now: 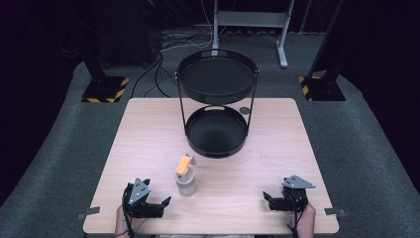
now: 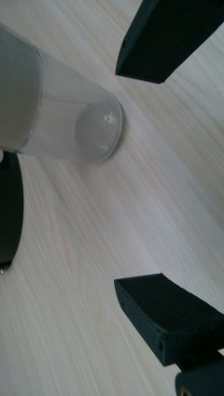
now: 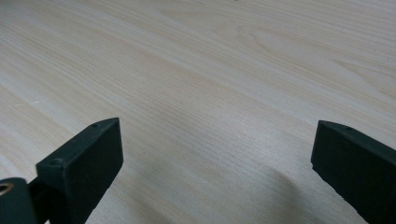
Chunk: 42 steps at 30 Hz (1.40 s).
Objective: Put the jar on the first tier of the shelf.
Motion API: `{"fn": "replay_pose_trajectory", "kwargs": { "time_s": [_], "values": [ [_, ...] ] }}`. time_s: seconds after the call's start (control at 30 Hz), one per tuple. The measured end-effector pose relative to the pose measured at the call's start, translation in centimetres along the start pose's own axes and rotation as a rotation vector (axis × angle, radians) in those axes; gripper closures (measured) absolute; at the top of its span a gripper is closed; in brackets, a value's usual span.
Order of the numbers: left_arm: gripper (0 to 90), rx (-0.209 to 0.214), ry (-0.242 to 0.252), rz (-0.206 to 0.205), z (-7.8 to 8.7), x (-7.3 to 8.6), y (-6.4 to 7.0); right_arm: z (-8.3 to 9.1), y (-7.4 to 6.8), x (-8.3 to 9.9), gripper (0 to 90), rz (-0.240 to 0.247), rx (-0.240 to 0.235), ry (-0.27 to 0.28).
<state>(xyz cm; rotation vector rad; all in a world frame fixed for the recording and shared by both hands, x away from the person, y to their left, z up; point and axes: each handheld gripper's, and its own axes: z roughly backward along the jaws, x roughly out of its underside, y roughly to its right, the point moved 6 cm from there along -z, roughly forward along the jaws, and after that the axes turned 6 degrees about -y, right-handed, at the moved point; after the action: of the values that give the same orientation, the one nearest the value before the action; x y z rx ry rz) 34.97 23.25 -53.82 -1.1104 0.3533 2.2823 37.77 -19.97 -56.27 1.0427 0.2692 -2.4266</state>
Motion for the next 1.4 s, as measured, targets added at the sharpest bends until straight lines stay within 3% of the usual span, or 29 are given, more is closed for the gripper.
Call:
{"fn": "replay_pose_trajectory", "kwargs": {
  "time_s": [0.8,1.4],
  "values": [
    [0.0,0.030,0.067,0.012,-2.1,-2.9,2.9,0.0,0.0,0.0,1.8,0.003,0.004,-0.005],
    [0.0,0.005,0.146,0.045,-3.5,-4.8,4.0,0.0,0.0,0.0,1.8,0.004,0.002,-0.004]
  ]
}}
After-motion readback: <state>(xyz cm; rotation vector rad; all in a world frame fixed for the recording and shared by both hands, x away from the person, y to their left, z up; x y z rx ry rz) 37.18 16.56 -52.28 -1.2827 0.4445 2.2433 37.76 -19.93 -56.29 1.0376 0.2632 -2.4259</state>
